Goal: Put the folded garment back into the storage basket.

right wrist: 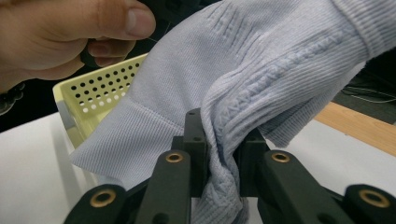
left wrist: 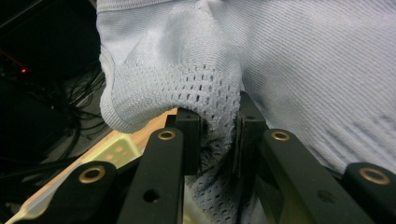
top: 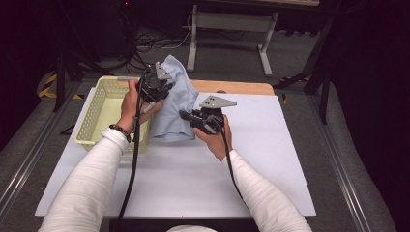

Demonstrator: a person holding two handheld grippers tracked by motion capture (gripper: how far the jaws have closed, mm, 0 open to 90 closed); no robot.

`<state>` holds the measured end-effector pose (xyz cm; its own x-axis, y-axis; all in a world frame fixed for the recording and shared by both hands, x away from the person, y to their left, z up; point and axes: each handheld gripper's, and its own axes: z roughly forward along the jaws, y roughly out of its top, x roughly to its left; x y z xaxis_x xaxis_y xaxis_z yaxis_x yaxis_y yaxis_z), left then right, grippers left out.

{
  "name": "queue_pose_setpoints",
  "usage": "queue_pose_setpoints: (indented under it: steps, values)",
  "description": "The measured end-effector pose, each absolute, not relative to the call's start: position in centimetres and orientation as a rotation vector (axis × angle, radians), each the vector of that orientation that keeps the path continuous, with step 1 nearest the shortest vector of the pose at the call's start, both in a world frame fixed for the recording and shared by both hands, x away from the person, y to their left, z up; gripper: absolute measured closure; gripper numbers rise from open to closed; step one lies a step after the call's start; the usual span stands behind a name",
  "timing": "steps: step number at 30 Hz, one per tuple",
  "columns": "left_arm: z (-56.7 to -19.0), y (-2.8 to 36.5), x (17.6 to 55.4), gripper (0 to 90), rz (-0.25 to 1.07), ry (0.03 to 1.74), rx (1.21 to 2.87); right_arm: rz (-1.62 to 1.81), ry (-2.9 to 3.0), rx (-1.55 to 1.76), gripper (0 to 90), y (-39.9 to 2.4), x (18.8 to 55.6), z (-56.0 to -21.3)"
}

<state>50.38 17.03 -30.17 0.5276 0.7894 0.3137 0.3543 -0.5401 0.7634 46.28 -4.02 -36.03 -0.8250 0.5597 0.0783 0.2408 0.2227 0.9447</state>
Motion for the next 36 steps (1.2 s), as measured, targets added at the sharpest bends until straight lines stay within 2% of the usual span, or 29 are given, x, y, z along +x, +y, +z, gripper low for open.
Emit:
queue_pose_setpoints:
  steps: [14,31,36]
  values:
    - [-30.0,21.0,50.8,76.7,0.928,1.023,2.124,1.694,2.255,0.787,78.9,1.0,47.5,-36.4]
    - [-32.0,26.1,51.3,77.1,0.944,1.191,2.139,1.683,2.367,0.768,75.8,7.6,48.5,-38.7]
    - [-33.3,27.2,51.4,77.2,0.934,1.228,2.173,1.644,2.398,0.757,69.3,9.2,48.4,-39.6]
